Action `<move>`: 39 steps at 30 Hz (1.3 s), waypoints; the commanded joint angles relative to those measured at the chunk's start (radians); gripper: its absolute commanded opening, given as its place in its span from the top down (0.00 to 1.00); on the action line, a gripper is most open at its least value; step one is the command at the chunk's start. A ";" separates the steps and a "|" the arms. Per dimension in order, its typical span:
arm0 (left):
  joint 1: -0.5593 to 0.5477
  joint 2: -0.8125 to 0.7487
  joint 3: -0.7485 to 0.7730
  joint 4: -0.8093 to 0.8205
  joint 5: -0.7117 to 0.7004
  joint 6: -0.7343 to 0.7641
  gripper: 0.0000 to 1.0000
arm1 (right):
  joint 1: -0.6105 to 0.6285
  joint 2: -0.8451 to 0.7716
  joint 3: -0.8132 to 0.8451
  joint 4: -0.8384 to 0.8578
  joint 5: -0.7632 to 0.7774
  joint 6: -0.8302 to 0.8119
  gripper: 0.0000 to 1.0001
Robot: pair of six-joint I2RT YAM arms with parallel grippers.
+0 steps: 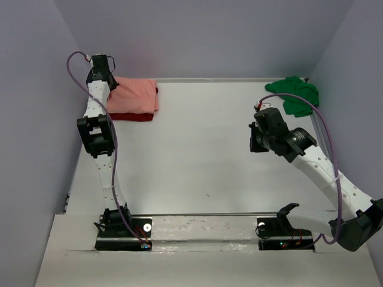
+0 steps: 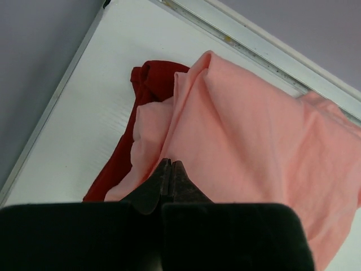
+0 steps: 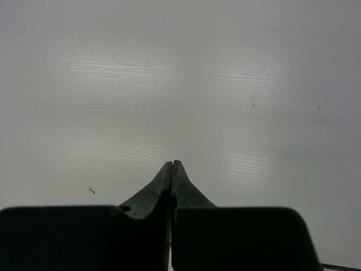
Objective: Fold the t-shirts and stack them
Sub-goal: Put the neatly folded tshirt into the corner of the board with the left arm
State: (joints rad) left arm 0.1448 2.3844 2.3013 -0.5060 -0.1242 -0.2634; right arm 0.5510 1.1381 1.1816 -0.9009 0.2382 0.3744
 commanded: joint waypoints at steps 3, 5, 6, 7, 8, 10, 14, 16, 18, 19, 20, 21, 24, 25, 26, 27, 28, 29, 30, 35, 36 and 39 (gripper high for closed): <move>0.030 0.099 0.058 -0.008 0.029 0.021 1.00 | 0.007 0.026 0.058 -0.015 0.024 0.009 1.00; 0.045 0.099 0.046 0.011 0.023 0.006 1.00 | 0.007 0.037 0.050 -0.016 0.024 0.017 1.00; 0.052 0.099 0.049 0.012 0.023 -0.006 1.00 | 0.007 0.038 0.046 -0.013 0.023 0.018 1.00; 0.059 0.088 0.046 0.017 0.023 -0.016 1.00 | 0.007 0.037 0.039 -0.007 0.021 0.018 1.00; 0.065 0.076 0.023 0.043 0.024 -0.022 1.00 | 0.007 0.041 0.032 -0.007 0.021 0.023 1.00; 0.068 0.033 0.000 0.083 0.020 -0.020 1.00 | 0.007 0.046 0.026 -0.007 0.015 0.027 1.00; 0.076 0.029 0.059 0.038 0.005 -0.008 1.00 | 0.007 0.038 0.019 -0.004 0.006 0.029 1.00; 0.075 0.009 0.069 0.031 0.023 -0.008 1.00 | 0.007 0.035 0.018 -0.003 0.000 0.029 1.00; 0.075 -0.046 0.040 0.050 0.043 -0.017 1.00 | 0.007 0.032 0.018 -0.004 -0.002 0.027 1.00; 0.073 -0.066 0.011 0.072 0.046 -0.023 1.00 | 0.007 0.029 0.016 -0.006 -0.004 0.029 1.00; 0.072 -0.088 -0.002 0.083 0.049 -0.023 1.00 | 0.007 0.025 0.013 -0.006 -0.005 0.029 1.00; 0.070 -0.129 -0.012 0.093 0.051 -0.023 1.00 | 0.007 0.020 0.010 -0.003 -0.007 0.029 1.00; 0.065 -0.195 -0.023 0.106 0.052 -0.022 1.00 | 0.007 0.002 -0.005 0.000 -0.008 0.032 1.00; 0.064 -0.211 -0.023 0.106 0.051 -0.022 1.00 | 0.007 -0.001 -0.010 0.003 -0.011 0.034 1.00; 0.061 -0.229 -0.023 0.106 0.046 -0.022 1.00 | 0.007 -0.004 -0.014 0.008 -0.014 0.034 1.00; 0.053 -0.263 -0.023 0.106 0.044 -0.016 1.00 | 0.007 -0.005 -0.017 0.013 -0.013 0.032 1.00; 0.049 -0.280 -0.022 0.104 0.041 -0.013 1.00 | 0.007 -0.005 -0.017 0.014 -0.008 0.031 1.00; 0.044 -0.298 -0.023 0.104 0.038 -0.010 1.00 | 0.007 -0.001 -0.016 0.014 -0.005 0.029 1.00; 0.033 -0.335 -0.023 0.103 0.043 -0.004 1.00 | 0.007 0.002 -0.014 0.017 0.003 0.026 1.00; -0.022 -0.450 -0.066 0.063 0.083 -0.005 0.97 | 0.007 0.015 0.012 0.028 0.053 0.017 1.00; -0.054 -0.500 -0.091 0.063 0.087 -0.016 0.96 | 0.007 0.023 0.024 0.031 0.068 0.017 1.00; -0.118 -0.618 -0.236 0.084 0.090 -0.033 0.87 | 0.007 0.047 0.039 0.042 0.117 0.012 1.00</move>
State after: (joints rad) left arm 0.1074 1.9106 2.2040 -0.4202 -0.0650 -0.2810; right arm 0.5510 1.1625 1.1702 -0.9073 0.2722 0.3962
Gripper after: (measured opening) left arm 0.088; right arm 0.010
